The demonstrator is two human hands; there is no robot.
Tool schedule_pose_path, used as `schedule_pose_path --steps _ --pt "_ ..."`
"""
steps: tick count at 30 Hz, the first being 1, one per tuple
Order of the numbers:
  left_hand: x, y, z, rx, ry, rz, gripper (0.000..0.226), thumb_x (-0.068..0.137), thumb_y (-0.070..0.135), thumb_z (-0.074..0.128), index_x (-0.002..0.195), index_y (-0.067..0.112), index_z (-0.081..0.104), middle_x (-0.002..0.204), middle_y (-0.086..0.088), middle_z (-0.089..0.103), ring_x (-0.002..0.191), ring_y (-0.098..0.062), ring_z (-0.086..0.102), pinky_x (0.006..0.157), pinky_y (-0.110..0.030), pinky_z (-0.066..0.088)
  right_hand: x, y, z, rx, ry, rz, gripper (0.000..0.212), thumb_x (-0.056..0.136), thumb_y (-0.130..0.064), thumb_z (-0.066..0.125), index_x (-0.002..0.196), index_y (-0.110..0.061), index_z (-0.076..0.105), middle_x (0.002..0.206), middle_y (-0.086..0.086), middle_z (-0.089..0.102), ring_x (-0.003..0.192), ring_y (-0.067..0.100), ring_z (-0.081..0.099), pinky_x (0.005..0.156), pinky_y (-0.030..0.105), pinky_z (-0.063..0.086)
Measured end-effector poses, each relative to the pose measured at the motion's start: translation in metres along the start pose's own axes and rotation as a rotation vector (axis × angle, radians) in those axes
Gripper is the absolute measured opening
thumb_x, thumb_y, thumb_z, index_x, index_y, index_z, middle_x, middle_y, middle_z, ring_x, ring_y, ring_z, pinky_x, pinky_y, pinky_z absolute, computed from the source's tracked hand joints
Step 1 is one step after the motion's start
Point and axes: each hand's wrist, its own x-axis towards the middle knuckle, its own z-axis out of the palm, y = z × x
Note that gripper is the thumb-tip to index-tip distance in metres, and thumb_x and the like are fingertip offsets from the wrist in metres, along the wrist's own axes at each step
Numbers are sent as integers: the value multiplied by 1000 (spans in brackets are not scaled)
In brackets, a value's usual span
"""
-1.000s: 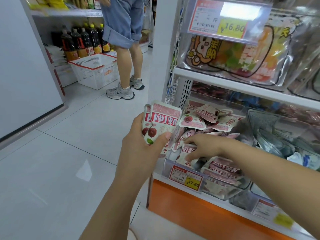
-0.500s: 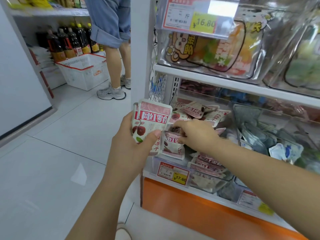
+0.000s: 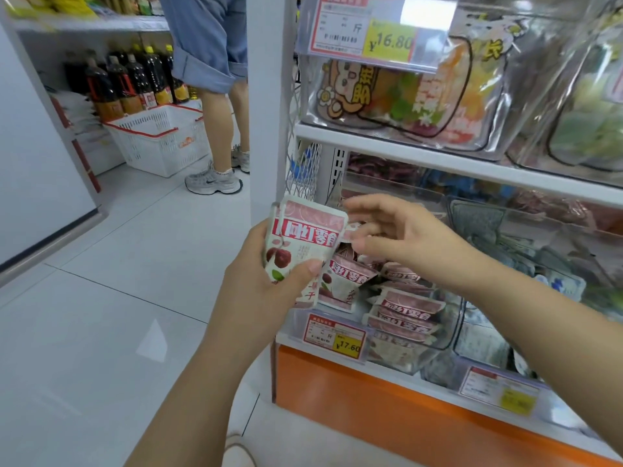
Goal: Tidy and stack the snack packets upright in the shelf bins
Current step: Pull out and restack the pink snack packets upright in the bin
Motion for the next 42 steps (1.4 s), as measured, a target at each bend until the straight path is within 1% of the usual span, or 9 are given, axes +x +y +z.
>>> schedule_pose_path --steps 4,11,15,18,25,29,34,36,42 --pt "-6 7 7 30 -164 23 48 73 27 76 109 45 49 97 25 66 85 7 64 68 -15 55 -11 -13 -14 -100 -210 -25 75 72 -20 78 136 -33 41 135 -13 50 121 0 50 92 31 52" --pt "-11 14 23 -38 -365 42 100 47 42 84 135 38 37 118 11 57 101 -7 64 74 -28 58 -26 -14 -29 -64 -417 142 32 75 -17 75 105 -17 63 96 0 71 85 16 67 70 26 50" --pt "-16 17 33 -45 -418 71 112 47 39 87 141 44 26 118 17 49 103 -11 64 78 -29 58 -31 -9 -25 -113 -456 177 32 75 -21 78 102 -16 61 95 10 70 83 34 65 70 50 50" --pt "-16 23 28 -98 -349 54 101 48 43 83 134 47 30 111 18 48 97 -13 66 66 -31 59 -31 -15 -24 -122 -423 148 23 78 -15 75 97 -15 62 86 5 70 74 30 64 63 44 51" --pt "1 7 -11 101 296 10 28 90 24 58 118 25 57 96 14 58 77 -1 57 59 2 37 -12 -12 -17 -355 -59 122 38 73 -27 78 106 -23 59 88 -5 71 77 13 67 76 35 55" --pt "1 -4 -11 224 204 -24 17 90 19 58 105 26 62 88 14 61 71 -1 56 59 0 37 3 4 16 -684 -179 180 53 75 -39 73 122 -25 51 105 -9 56 87 11 56 71 28 46" --pt "2 -14 -9 399 56 -50 14 91 22 56 99 33 63 83 23 59 72 8 55 58 -4 39 20 13 38 -831 -530 265 26 88 -47 56 90 -22 50 85 -5 49 70 11 44 62 26 37" --pt "2 -16 -6 455 -22 -28 19 92 21 55 105 31 64 88 22 61 78 7 56 66 -6 41 21 13 34 -740 -565 289 34 89 -49 52 78 -18 47 72 -5 41 61 12 36 57 27 29" --pt "5 -22 12 659 -177 143 34 96 25 49 129 31 55 126 13 57 102 -6 56 89 -20 42 10 21 28 -826 -575 188 46 92 -46 48 111 -5 54 89 8 54 71 18 42 65 34 35"
